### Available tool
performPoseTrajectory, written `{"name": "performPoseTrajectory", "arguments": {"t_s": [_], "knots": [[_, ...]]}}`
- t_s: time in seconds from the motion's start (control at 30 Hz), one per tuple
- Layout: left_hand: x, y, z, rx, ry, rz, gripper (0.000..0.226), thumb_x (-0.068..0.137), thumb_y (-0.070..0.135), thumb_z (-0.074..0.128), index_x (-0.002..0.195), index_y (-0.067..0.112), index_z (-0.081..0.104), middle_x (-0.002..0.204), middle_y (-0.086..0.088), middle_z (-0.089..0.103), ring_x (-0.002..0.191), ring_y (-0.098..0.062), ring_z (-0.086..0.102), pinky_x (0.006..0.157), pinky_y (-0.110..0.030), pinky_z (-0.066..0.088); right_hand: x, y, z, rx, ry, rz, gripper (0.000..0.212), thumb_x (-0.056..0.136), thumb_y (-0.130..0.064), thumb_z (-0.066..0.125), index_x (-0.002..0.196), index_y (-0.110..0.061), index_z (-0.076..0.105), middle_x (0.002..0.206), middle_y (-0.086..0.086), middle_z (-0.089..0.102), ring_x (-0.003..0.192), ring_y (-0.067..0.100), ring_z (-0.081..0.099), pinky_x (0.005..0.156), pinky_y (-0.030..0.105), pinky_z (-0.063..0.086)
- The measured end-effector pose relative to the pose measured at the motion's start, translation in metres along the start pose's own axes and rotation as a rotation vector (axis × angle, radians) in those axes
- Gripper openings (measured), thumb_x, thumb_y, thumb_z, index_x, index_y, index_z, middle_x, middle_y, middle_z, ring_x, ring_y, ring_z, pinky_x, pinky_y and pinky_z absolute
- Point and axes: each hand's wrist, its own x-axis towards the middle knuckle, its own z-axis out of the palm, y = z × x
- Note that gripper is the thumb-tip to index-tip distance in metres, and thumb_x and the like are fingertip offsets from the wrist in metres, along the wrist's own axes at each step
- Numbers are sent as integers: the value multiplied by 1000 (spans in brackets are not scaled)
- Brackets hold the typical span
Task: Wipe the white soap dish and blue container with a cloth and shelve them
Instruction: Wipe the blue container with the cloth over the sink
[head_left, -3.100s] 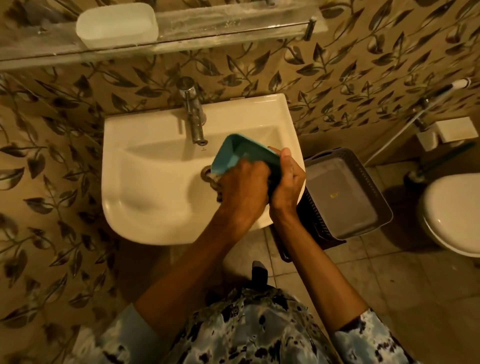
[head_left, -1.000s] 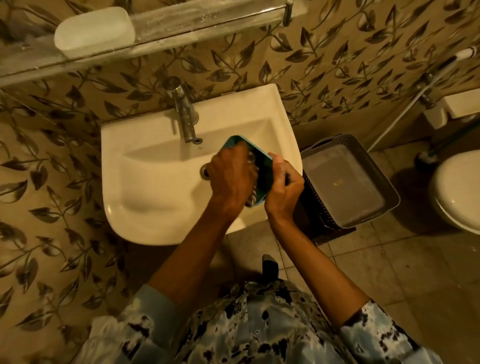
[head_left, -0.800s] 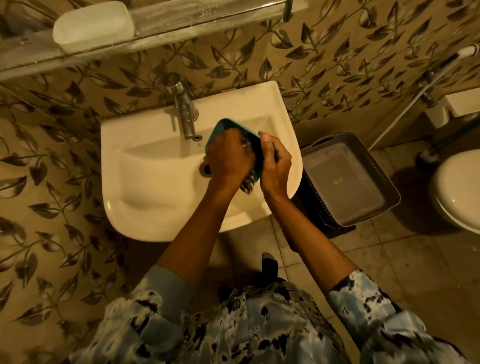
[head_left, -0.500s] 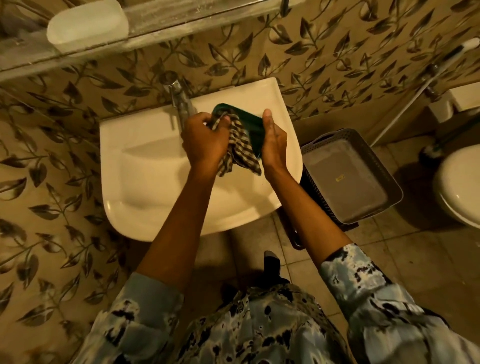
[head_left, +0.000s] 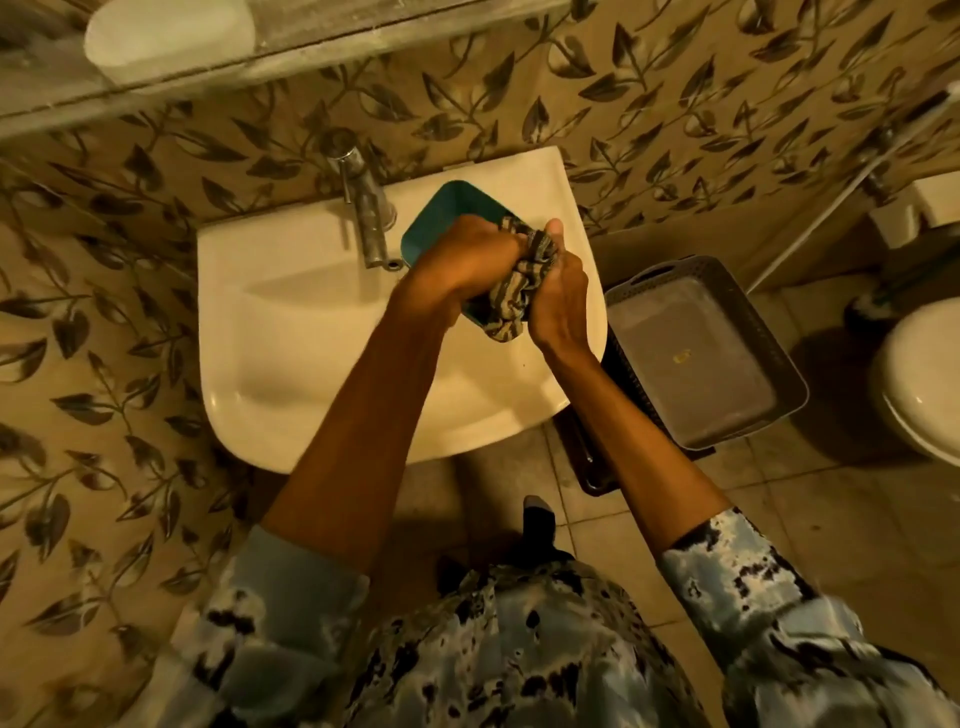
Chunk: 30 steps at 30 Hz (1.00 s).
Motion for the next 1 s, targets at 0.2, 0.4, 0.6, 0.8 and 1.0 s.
{"name": "performPoseTrajectory", "arguments": {"t_s": [0.2, 0.4, 0.6, 0.8, 1.0], "knots": [[-10, 12, -14, -780, 162, -80, 25, 97, 20, 44, 93, -1, 56, 73, -22, 50, 68, -17, 55, 76, -28, 50, -13, -6, 3, -44, -30, -272, 45, 100, -31, 31, 112, -7, 67, 102, 4, 71, 94, 3, 64, 78, 11, 49], [0, 14, 9, -18, 212, 249, 35, 95, 30, 46, 121, 8, 54, 100, -1, 57, 94, -17, 57, 87, -31, 48, -1, -17, 2, -113, -36, -279, 38, 103, -9, 29, 76, -19, 55, 70, -10, 50, 68, -15, 56, 62, 0, 38], [-8, 15, 1, 821, -23, 496, 30, 99, 20, 42, 128, 15, 48, 117, -6, 56, 112, -23, 54, 84, -28, 38, 28, -27, -19, -213, -204, -245, 54, 104, -33, 28, 53, -27, 45, 52, -12, 50, 49, -2, 50, 57, 19, 37], [-2, -18, -17, 1525, -211, 612, 52, 88, 6, 54, 135, 27, 45, 136, -12, 42, 121, -34, 37, 101, -43, 36, 26, -23, -33, -333, -326, -313, 53, 100, -33, 43, 47, -31, 44, 40, -22, 49, 46, -3, 50, 53, 8, 35], [3, -47, -43, 1727, 200, 910, 34, 74, 22, 75, 107, 15, 70, 120, -21, 61, 109, -41, 57, 90, -49, 47, 33, -37, -38, -456, -419, -304, 60, 97, -52, 35, 78, -6, 69, 71, 12, 69, 62, 20, 67, 60, 34, 55]]}}
